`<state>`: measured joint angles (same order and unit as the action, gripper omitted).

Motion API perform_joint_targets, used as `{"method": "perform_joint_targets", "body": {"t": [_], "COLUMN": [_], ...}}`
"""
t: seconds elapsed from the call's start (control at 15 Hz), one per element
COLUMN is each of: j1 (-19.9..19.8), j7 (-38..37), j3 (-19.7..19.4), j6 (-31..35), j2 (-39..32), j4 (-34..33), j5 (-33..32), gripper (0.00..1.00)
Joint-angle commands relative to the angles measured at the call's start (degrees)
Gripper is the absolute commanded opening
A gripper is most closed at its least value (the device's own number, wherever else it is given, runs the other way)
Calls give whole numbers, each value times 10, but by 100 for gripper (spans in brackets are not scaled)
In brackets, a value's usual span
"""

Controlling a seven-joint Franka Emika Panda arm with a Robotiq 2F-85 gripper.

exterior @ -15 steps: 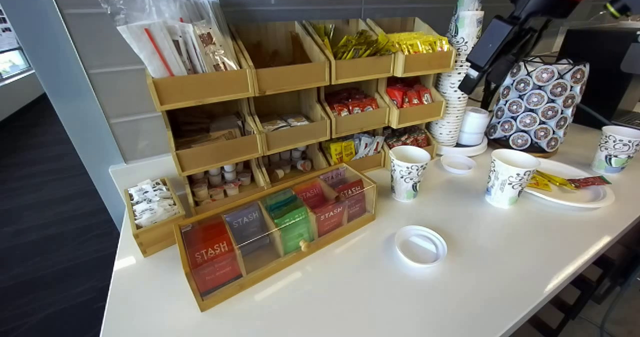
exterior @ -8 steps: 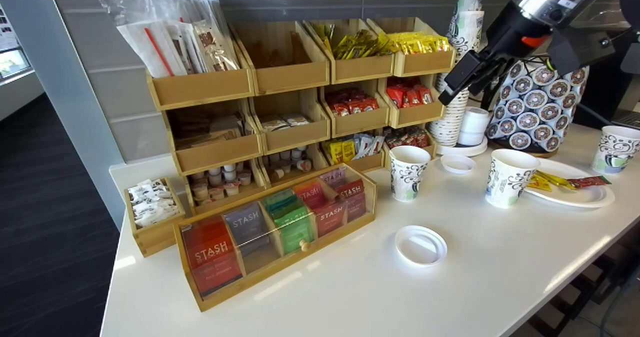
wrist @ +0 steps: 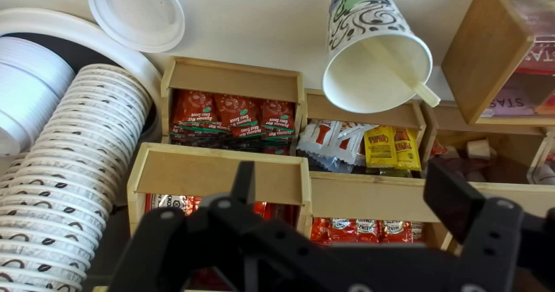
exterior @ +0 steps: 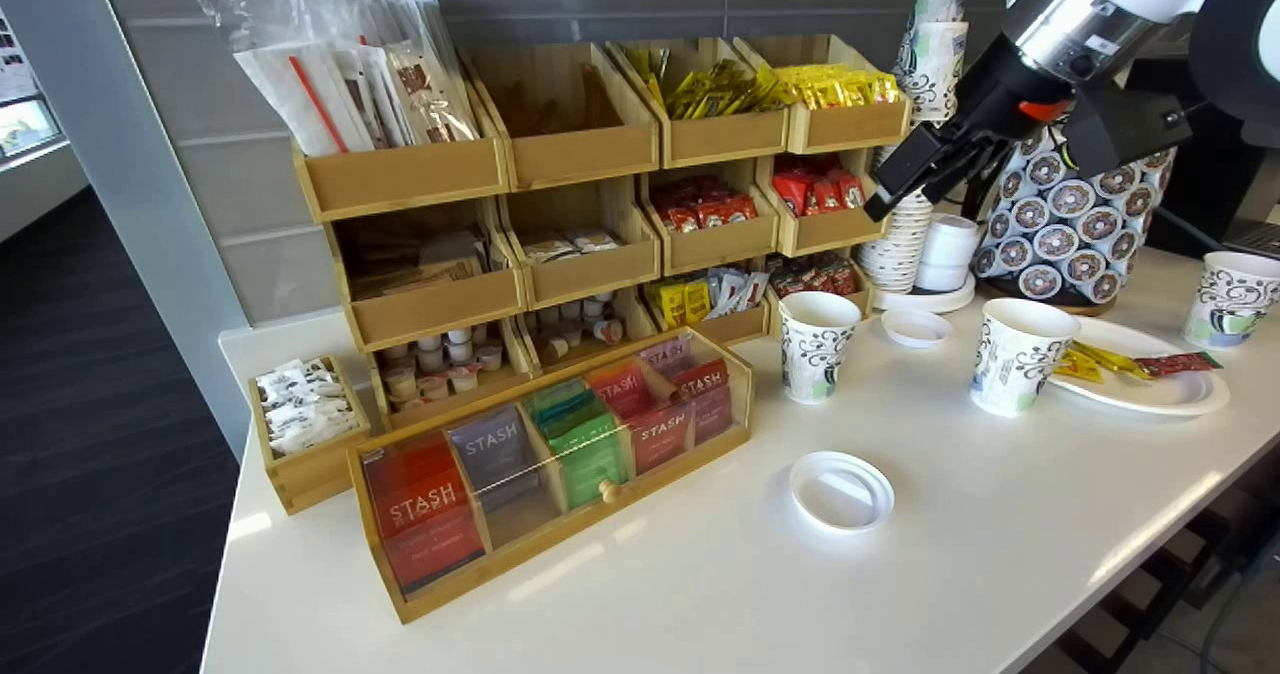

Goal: Pick up one red sachet from the middle far right tray and put on the white plate

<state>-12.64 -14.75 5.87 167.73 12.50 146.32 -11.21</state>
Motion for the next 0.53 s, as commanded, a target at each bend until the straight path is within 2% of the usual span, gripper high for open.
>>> {"method": "perform_joint_targets", "body": {"t": [0.0,0.2,0.27,0.47], "j1": [-18,-39,-62,-95], "j7": [-15,-27,-45,-81], "j3": [8,15,25,40], "j6": [23,77,103,155], "j2": [-17,-56,-71,-111], "j4": [-8,-28,-37,-62], "j5": [-25,-45,-72,-106], "gripper": [100,100,100,100]}}
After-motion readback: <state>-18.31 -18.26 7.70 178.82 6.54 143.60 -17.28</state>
